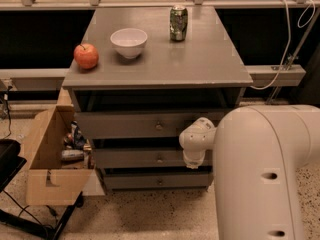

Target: Open middle drawer

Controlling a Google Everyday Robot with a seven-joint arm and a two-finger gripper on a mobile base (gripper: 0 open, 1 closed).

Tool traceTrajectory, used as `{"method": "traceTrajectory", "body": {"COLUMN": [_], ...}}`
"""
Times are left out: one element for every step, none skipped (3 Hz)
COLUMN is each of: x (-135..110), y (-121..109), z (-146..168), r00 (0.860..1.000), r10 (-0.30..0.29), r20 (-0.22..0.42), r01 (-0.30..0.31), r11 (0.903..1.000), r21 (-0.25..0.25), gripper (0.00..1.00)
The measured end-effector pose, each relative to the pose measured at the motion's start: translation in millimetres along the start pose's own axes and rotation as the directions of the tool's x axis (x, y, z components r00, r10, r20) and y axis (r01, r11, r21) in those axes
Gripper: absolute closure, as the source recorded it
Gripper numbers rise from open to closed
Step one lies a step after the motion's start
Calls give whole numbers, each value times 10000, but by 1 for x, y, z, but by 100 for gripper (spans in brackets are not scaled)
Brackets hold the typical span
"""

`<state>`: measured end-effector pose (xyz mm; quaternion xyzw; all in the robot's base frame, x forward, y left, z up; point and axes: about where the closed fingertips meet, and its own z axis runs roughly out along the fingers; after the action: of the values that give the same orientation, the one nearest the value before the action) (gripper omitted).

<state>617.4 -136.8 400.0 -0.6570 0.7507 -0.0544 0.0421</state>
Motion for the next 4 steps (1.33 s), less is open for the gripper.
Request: {"method": "traceTrajectory", "body": {"x": [5, 5, 5, 5], "y": [4, 3, 3, 2], "z": [-12, -19, -22, -24], "r00": [9995, 9995, 9995, 9995], "r10": [-44, -44, -44, -44], "r20": [-319, -319, -319, -319], "r01": [40, 40, 40, 40], "r11": [9999, 9999, 9999, 9999], "r21": [-137, -138, -138, -138], "gripper": [100, 100, 74, 51]}}
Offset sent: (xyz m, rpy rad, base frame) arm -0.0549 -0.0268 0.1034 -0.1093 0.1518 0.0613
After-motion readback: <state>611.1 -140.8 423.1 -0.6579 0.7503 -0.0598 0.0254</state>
